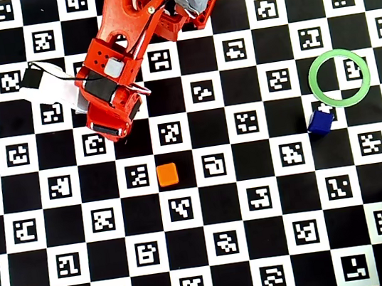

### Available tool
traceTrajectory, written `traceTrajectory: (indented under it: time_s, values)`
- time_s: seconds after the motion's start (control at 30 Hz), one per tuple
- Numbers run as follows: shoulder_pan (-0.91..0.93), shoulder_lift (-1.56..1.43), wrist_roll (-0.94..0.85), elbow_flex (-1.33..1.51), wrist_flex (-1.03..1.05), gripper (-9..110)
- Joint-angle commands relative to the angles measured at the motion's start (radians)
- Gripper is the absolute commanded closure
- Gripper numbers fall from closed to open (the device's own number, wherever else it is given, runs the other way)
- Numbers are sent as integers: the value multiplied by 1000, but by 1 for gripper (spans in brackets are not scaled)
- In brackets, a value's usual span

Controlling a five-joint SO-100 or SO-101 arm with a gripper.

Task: Grab the red cube then put it in the green circle then put the blue cube on top and finally the orange cube on top

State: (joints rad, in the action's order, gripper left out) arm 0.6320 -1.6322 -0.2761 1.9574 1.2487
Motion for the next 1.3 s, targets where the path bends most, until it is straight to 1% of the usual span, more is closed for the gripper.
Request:
traceTrajectory:
  time_s: [0.0,0.13,0.27,0.4,0.67,0.77,0.83,0.97,1.07,1.27]
  values:
    - [-75,-118,3,-196,135,94]
    - [-244,-149,58,-341,295,93]
    - [-448,-153,219,-459,393,93]
    - [-658,-152,405,-529,426,93]
    - [-1075,-114,761,-560,474,94]
    - [-1209,-101,919,-557,445,95]
    - [-1290,-80,973,-572,419,95]
    - [-1428,49,1049,-686,426,96]
    - [-1496,144,1117,-767,411,96]
    - [-1534,229,1192,-851,342,96]
